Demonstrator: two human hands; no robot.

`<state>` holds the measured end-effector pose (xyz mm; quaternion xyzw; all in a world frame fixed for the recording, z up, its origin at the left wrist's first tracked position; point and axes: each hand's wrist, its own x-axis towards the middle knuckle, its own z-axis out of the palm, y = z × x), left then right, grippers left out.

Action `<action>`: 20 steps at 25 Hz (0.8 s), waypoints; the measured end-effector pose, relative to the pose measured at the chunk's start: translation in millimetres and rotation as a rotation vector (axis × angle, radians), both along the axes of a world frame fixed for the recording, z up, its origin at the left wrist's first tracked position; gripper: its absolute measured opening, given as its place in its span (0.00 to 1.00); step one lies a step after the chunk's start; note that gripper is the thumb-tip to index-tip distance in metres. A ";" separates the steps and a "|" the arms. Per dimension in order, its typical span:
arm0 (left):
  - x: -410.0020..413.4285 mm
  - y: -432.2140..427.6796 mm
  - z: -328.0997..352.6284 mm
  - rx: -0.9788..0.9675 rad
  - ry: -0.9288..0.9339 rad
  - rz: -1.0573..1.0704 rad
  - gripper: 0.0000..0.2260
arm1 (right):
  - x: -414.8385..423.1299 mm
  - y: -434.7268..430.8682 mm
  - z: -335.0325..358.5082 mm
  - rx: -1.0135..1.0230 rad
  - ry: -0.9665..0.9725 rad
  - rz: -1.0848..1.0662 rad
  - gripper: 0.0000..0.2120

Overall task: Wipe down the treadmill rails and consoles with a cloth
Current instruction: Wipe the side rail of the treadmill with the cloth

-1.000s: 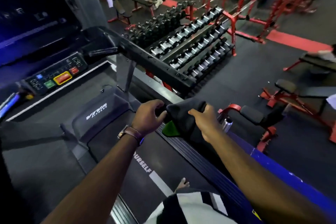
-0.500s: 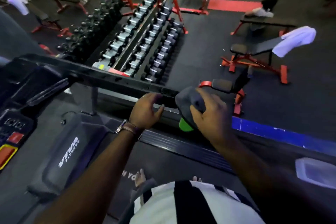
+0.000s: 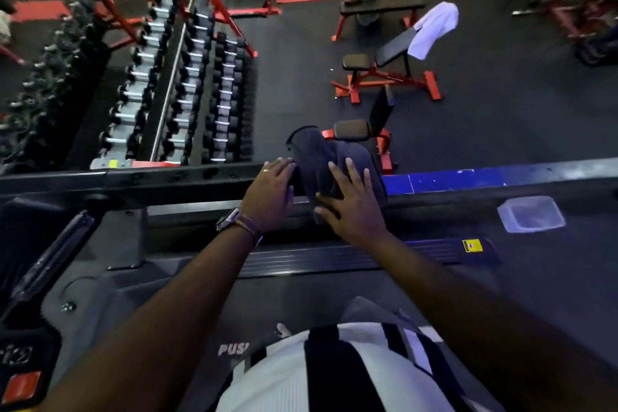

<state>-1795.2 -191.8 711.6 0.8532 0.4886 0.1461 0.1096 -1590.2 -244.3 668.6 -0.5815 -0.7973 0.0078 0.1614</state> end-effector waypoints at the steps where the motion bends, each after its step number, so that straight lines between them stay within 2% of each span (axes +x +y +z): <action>1: -2.3 0.9 -3.7 -0.009 0.010 -0.009 0.22 | 4.6 4.1 -3.6 0.039 0.001 -0.007 0.18; 4: -6.9 3.8 -7.9 -0.009 -0.022 -0.009 0.21 | 0.3 34.3 11.9 -0.049 -0.165 -0.104 0.37; 5: -6.6 4.1 -7.7 -0.003 -0.039 -0.001 0.21 | -6.1 44.5 17.1 -0.095 -0.189 -0.151 0.40; 8: -5.9 6.0 -8.1 0.013 -0.063 0.021 0.20 | -11.4 51.6 15.8 -0.059 -0.169 -0.138 0.34; 11: -8.6 7.3 -12.3 0.047 -0.079 0.016 0.19 | 16.9 49.7 5.9 -0.077 0.003 -0.080 0.28; 14: -6.2 2.9 -15.3 0.056 -0.054 -0.015 0.21 | 4.6 82.3 29.4 -0.315 0.121 -0.235 0.25; 16: -4.9 3.0 -16.5 0.035 -0.053 -0.010 0.22 | -14.4 108.0 46.0 -0.476 0.079 -0.246 0.27; 17: -5.2 5.0 -16.1 0.030 -0.061 -0.001 0.20 | -16.3 108.8 42.7 -0.420 0.022 -0.193 0.26; 18: -6.6 7.2 -16.7 0.035 -0.072 0.004 0.19 | -13.9 99.1 39.6 -0.282 0.000 -0.123 0.24; 20: -11.2 9.7 -18.6 0.037 -0.091 0.004 0.19 | 3.5 69.4 27.6 -0.067 0.107 0.016 0.20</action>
